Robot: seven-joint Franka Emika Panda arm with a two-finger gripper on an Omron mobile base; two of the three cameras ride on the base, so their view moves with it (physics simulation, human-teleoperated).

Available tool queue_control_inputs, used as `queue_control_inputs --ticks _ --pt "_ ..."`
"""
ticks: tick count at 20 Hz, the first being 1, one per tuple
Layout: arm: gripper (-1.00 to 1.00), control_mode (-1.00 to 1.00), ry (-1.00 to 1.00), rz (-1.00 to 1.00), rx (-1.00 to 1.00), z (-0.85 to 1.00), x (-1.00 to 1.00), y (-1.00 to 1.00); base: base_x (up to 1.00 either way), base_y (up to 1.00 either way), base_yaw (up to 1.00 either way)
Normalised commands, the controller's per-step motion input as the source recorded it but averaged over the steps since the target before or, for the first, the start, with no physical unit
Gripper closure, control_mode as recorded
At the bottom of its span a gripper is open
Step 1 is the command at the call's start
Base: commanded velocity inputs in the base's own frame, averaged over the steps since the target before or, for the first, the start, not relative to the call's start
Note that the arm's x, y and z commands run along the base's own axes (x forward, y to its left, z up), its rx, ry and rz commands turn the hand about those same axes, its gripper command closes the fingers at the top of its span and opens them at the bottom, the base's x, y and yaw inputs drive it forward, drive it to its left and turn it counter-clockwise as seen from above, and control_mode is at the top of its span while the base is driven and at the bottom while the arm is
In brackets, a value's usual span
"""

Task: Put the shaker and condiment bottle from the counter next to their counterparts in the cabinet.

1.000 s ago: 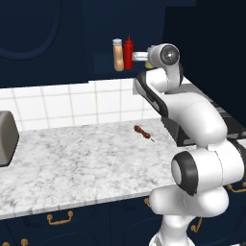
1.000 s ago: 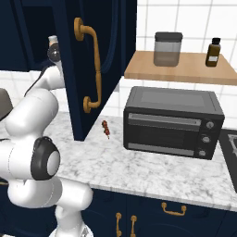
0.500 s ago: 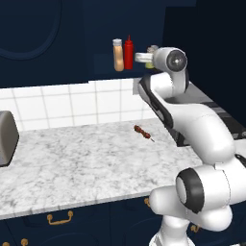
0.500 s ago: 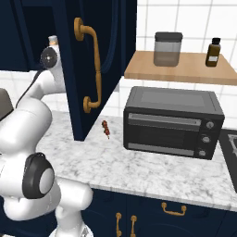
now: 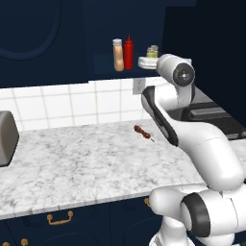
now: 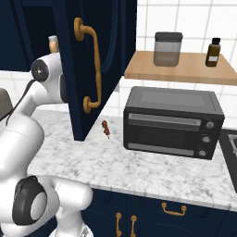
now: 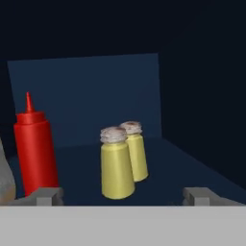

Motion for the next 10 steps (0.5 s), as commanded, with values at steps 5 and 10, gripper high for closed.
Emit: queue_control_inputs --ticks 5,10 --pt "-1.0 -1.0 -0.05 0.04 0.0 0.0 -0.7 0.11 0.0 0.0 0.0" --pt "-1.0 -1.0 -0.08 0.04 0.0 0.0 -0.85 0.13 0.0 0.0 0.0"
